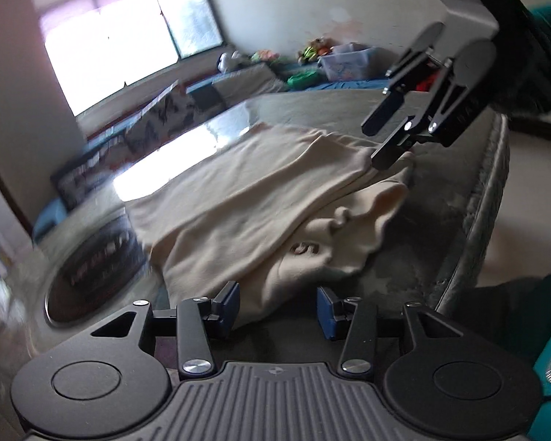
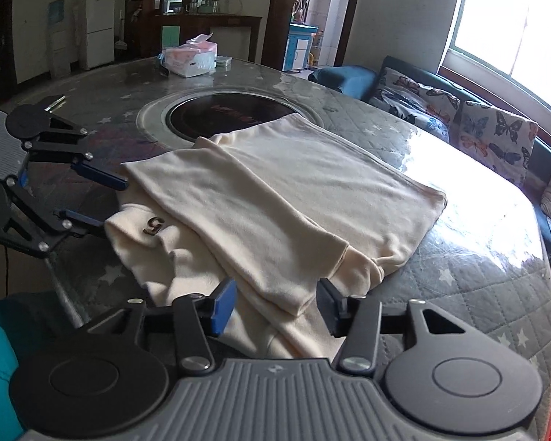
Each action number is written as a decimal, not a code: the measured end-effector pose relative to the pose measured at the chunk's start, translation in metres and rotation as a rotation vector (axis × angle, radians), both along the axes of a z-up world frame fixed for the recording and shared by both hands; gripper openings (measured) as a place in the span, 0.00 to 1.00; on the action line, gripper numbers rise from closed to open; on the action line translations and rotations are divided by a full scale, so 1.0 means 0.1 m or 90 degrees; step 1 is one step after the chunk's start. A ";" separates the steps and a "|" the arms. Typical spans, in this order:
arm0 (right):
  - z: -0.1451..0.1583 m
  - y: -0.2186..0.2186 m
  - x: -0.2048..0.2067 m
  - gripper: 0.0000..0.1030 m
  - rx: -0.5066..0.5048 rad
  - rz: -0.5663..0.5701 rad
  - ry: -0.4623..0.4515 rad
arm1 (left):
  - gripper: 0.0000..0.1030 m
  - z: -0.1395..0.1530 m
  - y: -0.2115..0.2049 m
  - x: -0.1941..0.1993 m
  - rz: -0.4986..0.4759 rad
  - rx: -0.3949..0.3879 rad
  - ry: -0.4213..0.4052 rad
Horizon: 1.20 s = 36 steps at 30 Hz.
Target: Fold clothes
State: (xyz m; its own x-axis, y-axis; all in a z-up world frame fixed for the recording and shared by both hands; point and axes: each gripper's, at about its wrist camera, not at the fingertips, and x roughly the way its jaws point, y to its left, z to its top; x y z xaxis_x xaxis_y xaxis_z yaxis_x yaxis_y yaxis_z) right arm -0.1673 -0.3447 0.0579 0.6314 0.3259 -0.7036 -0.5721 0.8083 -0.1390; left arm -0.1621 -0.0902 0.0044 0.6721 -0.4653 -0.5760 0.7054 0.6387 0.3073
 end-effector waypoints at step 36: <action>-0.03 0.08 0.36 0.14 0.088 0.013 0.023 | 0.39 -0.02 0.07 0.26 0.033 -0.030 -0.005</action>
